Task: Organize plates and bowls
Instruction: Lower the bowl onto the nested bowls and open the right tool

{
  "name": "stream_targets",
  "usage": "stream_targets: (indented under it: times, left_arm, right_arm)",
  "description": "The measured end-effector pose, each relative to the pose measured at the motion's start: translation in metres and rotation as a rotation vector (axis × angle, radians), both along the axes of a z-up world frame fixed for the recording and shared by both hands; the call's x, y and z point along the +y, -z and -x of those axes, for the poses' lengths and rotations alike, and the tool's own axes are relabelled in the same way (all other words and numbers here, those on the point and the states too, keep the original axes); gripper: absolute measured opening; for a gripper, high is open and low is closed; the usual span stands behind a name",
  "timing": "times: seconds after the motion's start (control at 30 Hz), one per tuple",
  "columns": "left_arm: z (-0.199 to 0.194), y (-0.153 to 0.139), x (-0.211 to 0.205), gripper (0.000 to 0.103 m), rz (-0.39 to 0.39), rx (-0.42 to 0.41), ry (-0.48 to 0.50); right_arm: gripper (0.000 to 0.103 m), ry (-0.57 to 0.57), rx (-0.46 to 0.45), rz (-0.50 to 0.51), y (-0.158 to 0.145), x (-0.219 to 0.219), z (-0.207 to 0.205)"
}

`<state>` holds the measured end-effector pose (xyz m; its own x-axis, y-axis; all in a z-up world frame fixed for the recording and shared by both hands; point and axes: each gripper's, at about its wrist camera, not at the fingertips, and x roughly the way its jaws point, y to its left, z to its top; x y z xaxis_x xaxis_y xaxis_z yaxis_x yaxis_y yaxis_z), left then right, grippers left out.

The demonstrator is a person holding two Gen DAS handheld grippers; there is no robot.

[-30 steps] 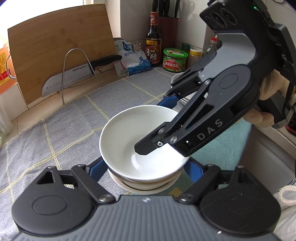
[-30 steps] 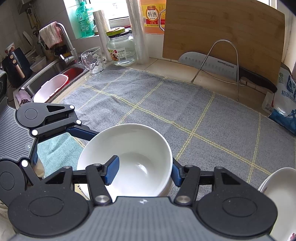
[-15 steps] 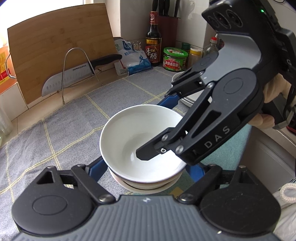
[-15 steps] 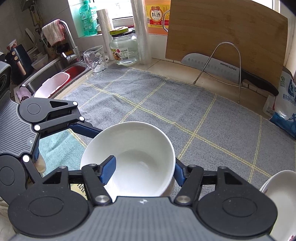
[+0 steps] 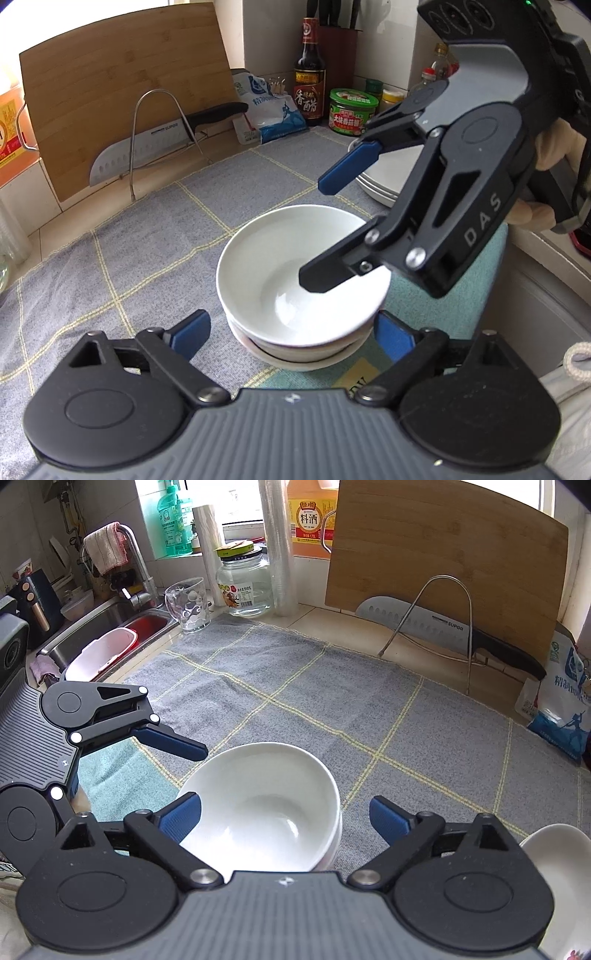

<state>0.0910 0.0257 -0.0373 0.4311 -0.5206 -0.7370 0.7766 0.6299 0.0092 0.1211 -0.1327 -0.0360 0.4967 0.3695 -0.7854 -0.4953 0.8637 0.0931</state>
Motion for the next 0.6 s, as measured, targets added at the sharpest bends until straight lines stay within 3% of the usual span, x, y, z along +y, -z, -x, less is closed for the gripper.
stream_targets:
  times: [0.27,0.47,0.6]
  left_arm:
    - [0.004,-0.002,0.024,0.095,0.028,-0.025,0.003]
    - [0.006,0.007,0.032,0.098,0.034,-0.011,0.022]
    - [0.005,0.018,0.028,0.098,-0.035,0.007,0.022]
  right_arm:
    - [0.103,0.084,-0.054,0.013,-0.006,-0.036,0.006]
    - [0.103,-0.074,-0.095,0.031,-0.009,-0.045,0.032]
    - [0.103,-0.205,-0.068,0.092,0.005,-0.037,0.045]
